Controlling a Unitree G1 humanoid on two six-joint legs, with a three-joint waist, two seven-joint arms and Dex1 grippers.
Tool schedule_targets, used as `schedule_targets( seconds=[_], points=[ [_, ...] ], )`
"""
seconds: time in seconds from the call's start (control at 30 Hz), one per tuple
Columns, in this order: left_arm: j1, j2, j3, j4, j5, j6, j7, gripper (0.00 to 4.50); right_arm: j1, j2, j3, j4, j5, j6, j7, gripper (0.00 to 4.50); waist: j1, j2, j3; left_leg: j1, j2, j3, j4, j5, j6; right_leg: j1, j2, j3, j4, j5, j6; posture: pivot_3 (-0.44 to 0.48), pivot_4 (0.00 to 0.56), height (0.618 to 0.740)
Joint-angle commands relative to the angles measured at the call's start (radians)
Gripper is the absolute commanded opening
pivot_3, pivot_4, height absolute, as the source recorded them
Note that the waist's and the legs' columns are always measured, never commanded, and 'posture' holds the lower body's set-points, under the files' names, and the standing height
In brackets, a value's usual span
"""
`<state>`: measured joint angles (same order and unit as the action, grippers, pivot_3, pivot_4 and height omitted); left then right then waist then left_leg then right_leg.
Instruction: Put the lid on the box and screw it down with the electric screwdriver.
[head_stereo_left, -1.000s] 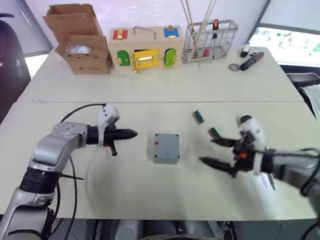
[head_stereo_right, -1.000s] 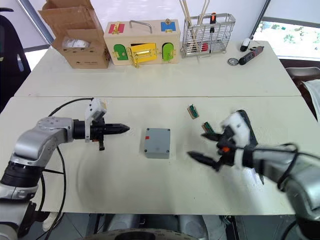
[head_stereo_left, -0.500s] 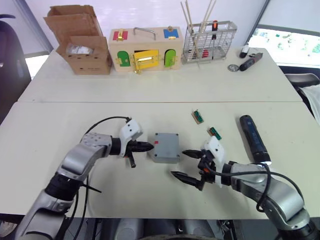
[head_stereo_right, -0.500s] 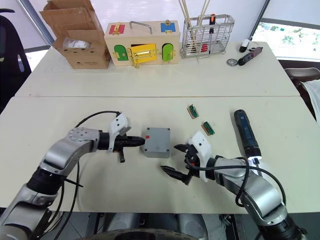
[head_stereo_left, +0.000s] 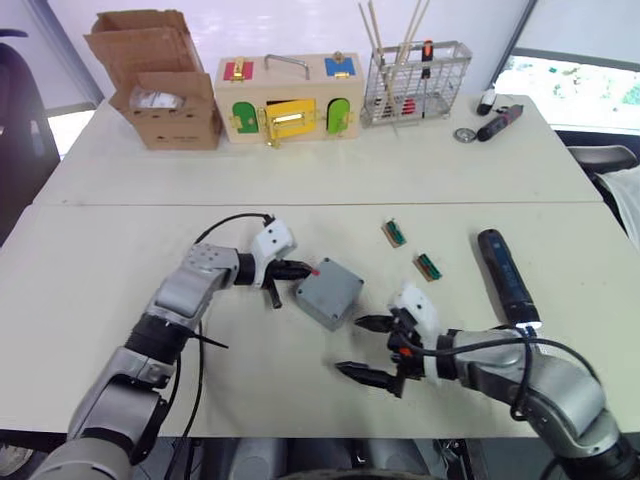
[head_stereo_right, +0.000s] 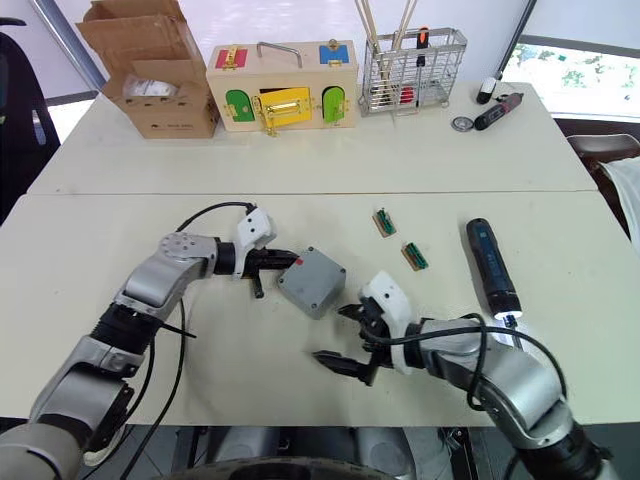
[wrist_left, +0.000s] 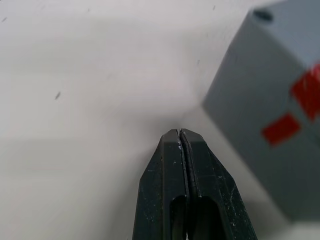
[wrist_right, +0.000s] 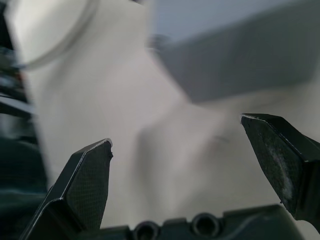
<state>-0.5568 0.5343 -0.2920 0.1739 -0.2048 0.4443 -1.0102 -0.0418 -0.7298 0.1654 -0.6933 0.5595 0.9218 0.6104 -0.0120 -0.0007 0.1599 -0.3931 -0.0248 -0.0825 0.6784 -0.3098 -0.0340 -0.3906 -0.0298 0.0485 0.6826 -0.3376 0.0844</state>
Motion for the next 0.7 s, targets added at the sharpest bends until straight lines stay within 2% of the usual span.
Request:
schedule_targets(
  seconds=[0.03, 0.23, 0.37, 0.5, 0.57, 0.7],
  points=[
    [0.042, 0.075, 0.031, -0.1, -0.017, 0.033, -0.059, 0.0, -0.03, -0.01, -0.026, 0.054, -0.063, -0.108, 0.022, 4.49, -0.005, 0.0, 0.0, 0.0, 0.0, 0.0, 0.0, 0.0, 0.0, 0.0, 0.0, 0.0, 0.0, 0.0, 0.0, 0.0, 0.15, 0.74],
    [0.174, 0.208, 0.045, -0.328, -0.096, 0.162, -0.145, 0.0, -0.109, -0.005, 0.027, 0.206, -0.176, -0.268, 0.087, 4.49, -0.003, 0.0, 0.0, 0.0, 0.0, 0.0, -0.001, 0.0, 0.0, -0.001, 0.0, 0.001, 0.0, 0.0, 0.0, 0.0, 0.15, 0.74],
    [0.237, 0.229, 0.051, -0.422, -0.145, 0.225, -0.153, 0.0, -0.159, 0.009, 0.044, 0.278, -0.203, -0.347, 0.153, 4.49, 0.002, 0.0, 0.0, 0.0, 0.0, 0.0, 0.0, 0.0, 0.0, 0.0, -0.001, 0.0, 0.0, 0.0, 0.0, 0.0, 0.15, 0.74],
    [0.243, 0.176, 0.027, -0.44, -0.139, 0.242, -0.1, 0.0, -0.197, 0.004, 0.091, 0.354, -0.252, -0.448, 0.244, 4.49, 0.003, 0.0, 0.0, 0.0, 0.0, 0.0, 0.0, 0.0, 0.0, 0.001, -0.001, 0.0, 0.0, 0.0, 0.0, 0.0, 0.15, 0.74],
    [0.229, 0.117, 0.022, -0.419, -0.121, 0.234, -0.041, 0.0, -0.207, 0.009, 0.121, 0.376, -0.271, -0.493, 0.29, 4.49, 0.002, 0.0, 0.0, 0.0, 0.0, 0.0, 0.0, 0.0, 0.0, 0.001, -0.001, 0.0, 0.0, 0.0, 0.0, 0.0, 0.15, 0.74],
    [0.213, 0.062, 0.026, -0.384, -0.093, 0.222, 0.02, 0.0, -0.204, 0.016, 0.147, 0.37, -0.277, -0.502, 0.335, 4.49, -0.001, 0.0, 0.0, 0.0, 0.0, 0.0, 0.0, 0.0, 0.0, 0.0, 0.0, 0.0, 0.0, 0.0, 0.0, 0.0, 0.15, 0.74]
  ],
)
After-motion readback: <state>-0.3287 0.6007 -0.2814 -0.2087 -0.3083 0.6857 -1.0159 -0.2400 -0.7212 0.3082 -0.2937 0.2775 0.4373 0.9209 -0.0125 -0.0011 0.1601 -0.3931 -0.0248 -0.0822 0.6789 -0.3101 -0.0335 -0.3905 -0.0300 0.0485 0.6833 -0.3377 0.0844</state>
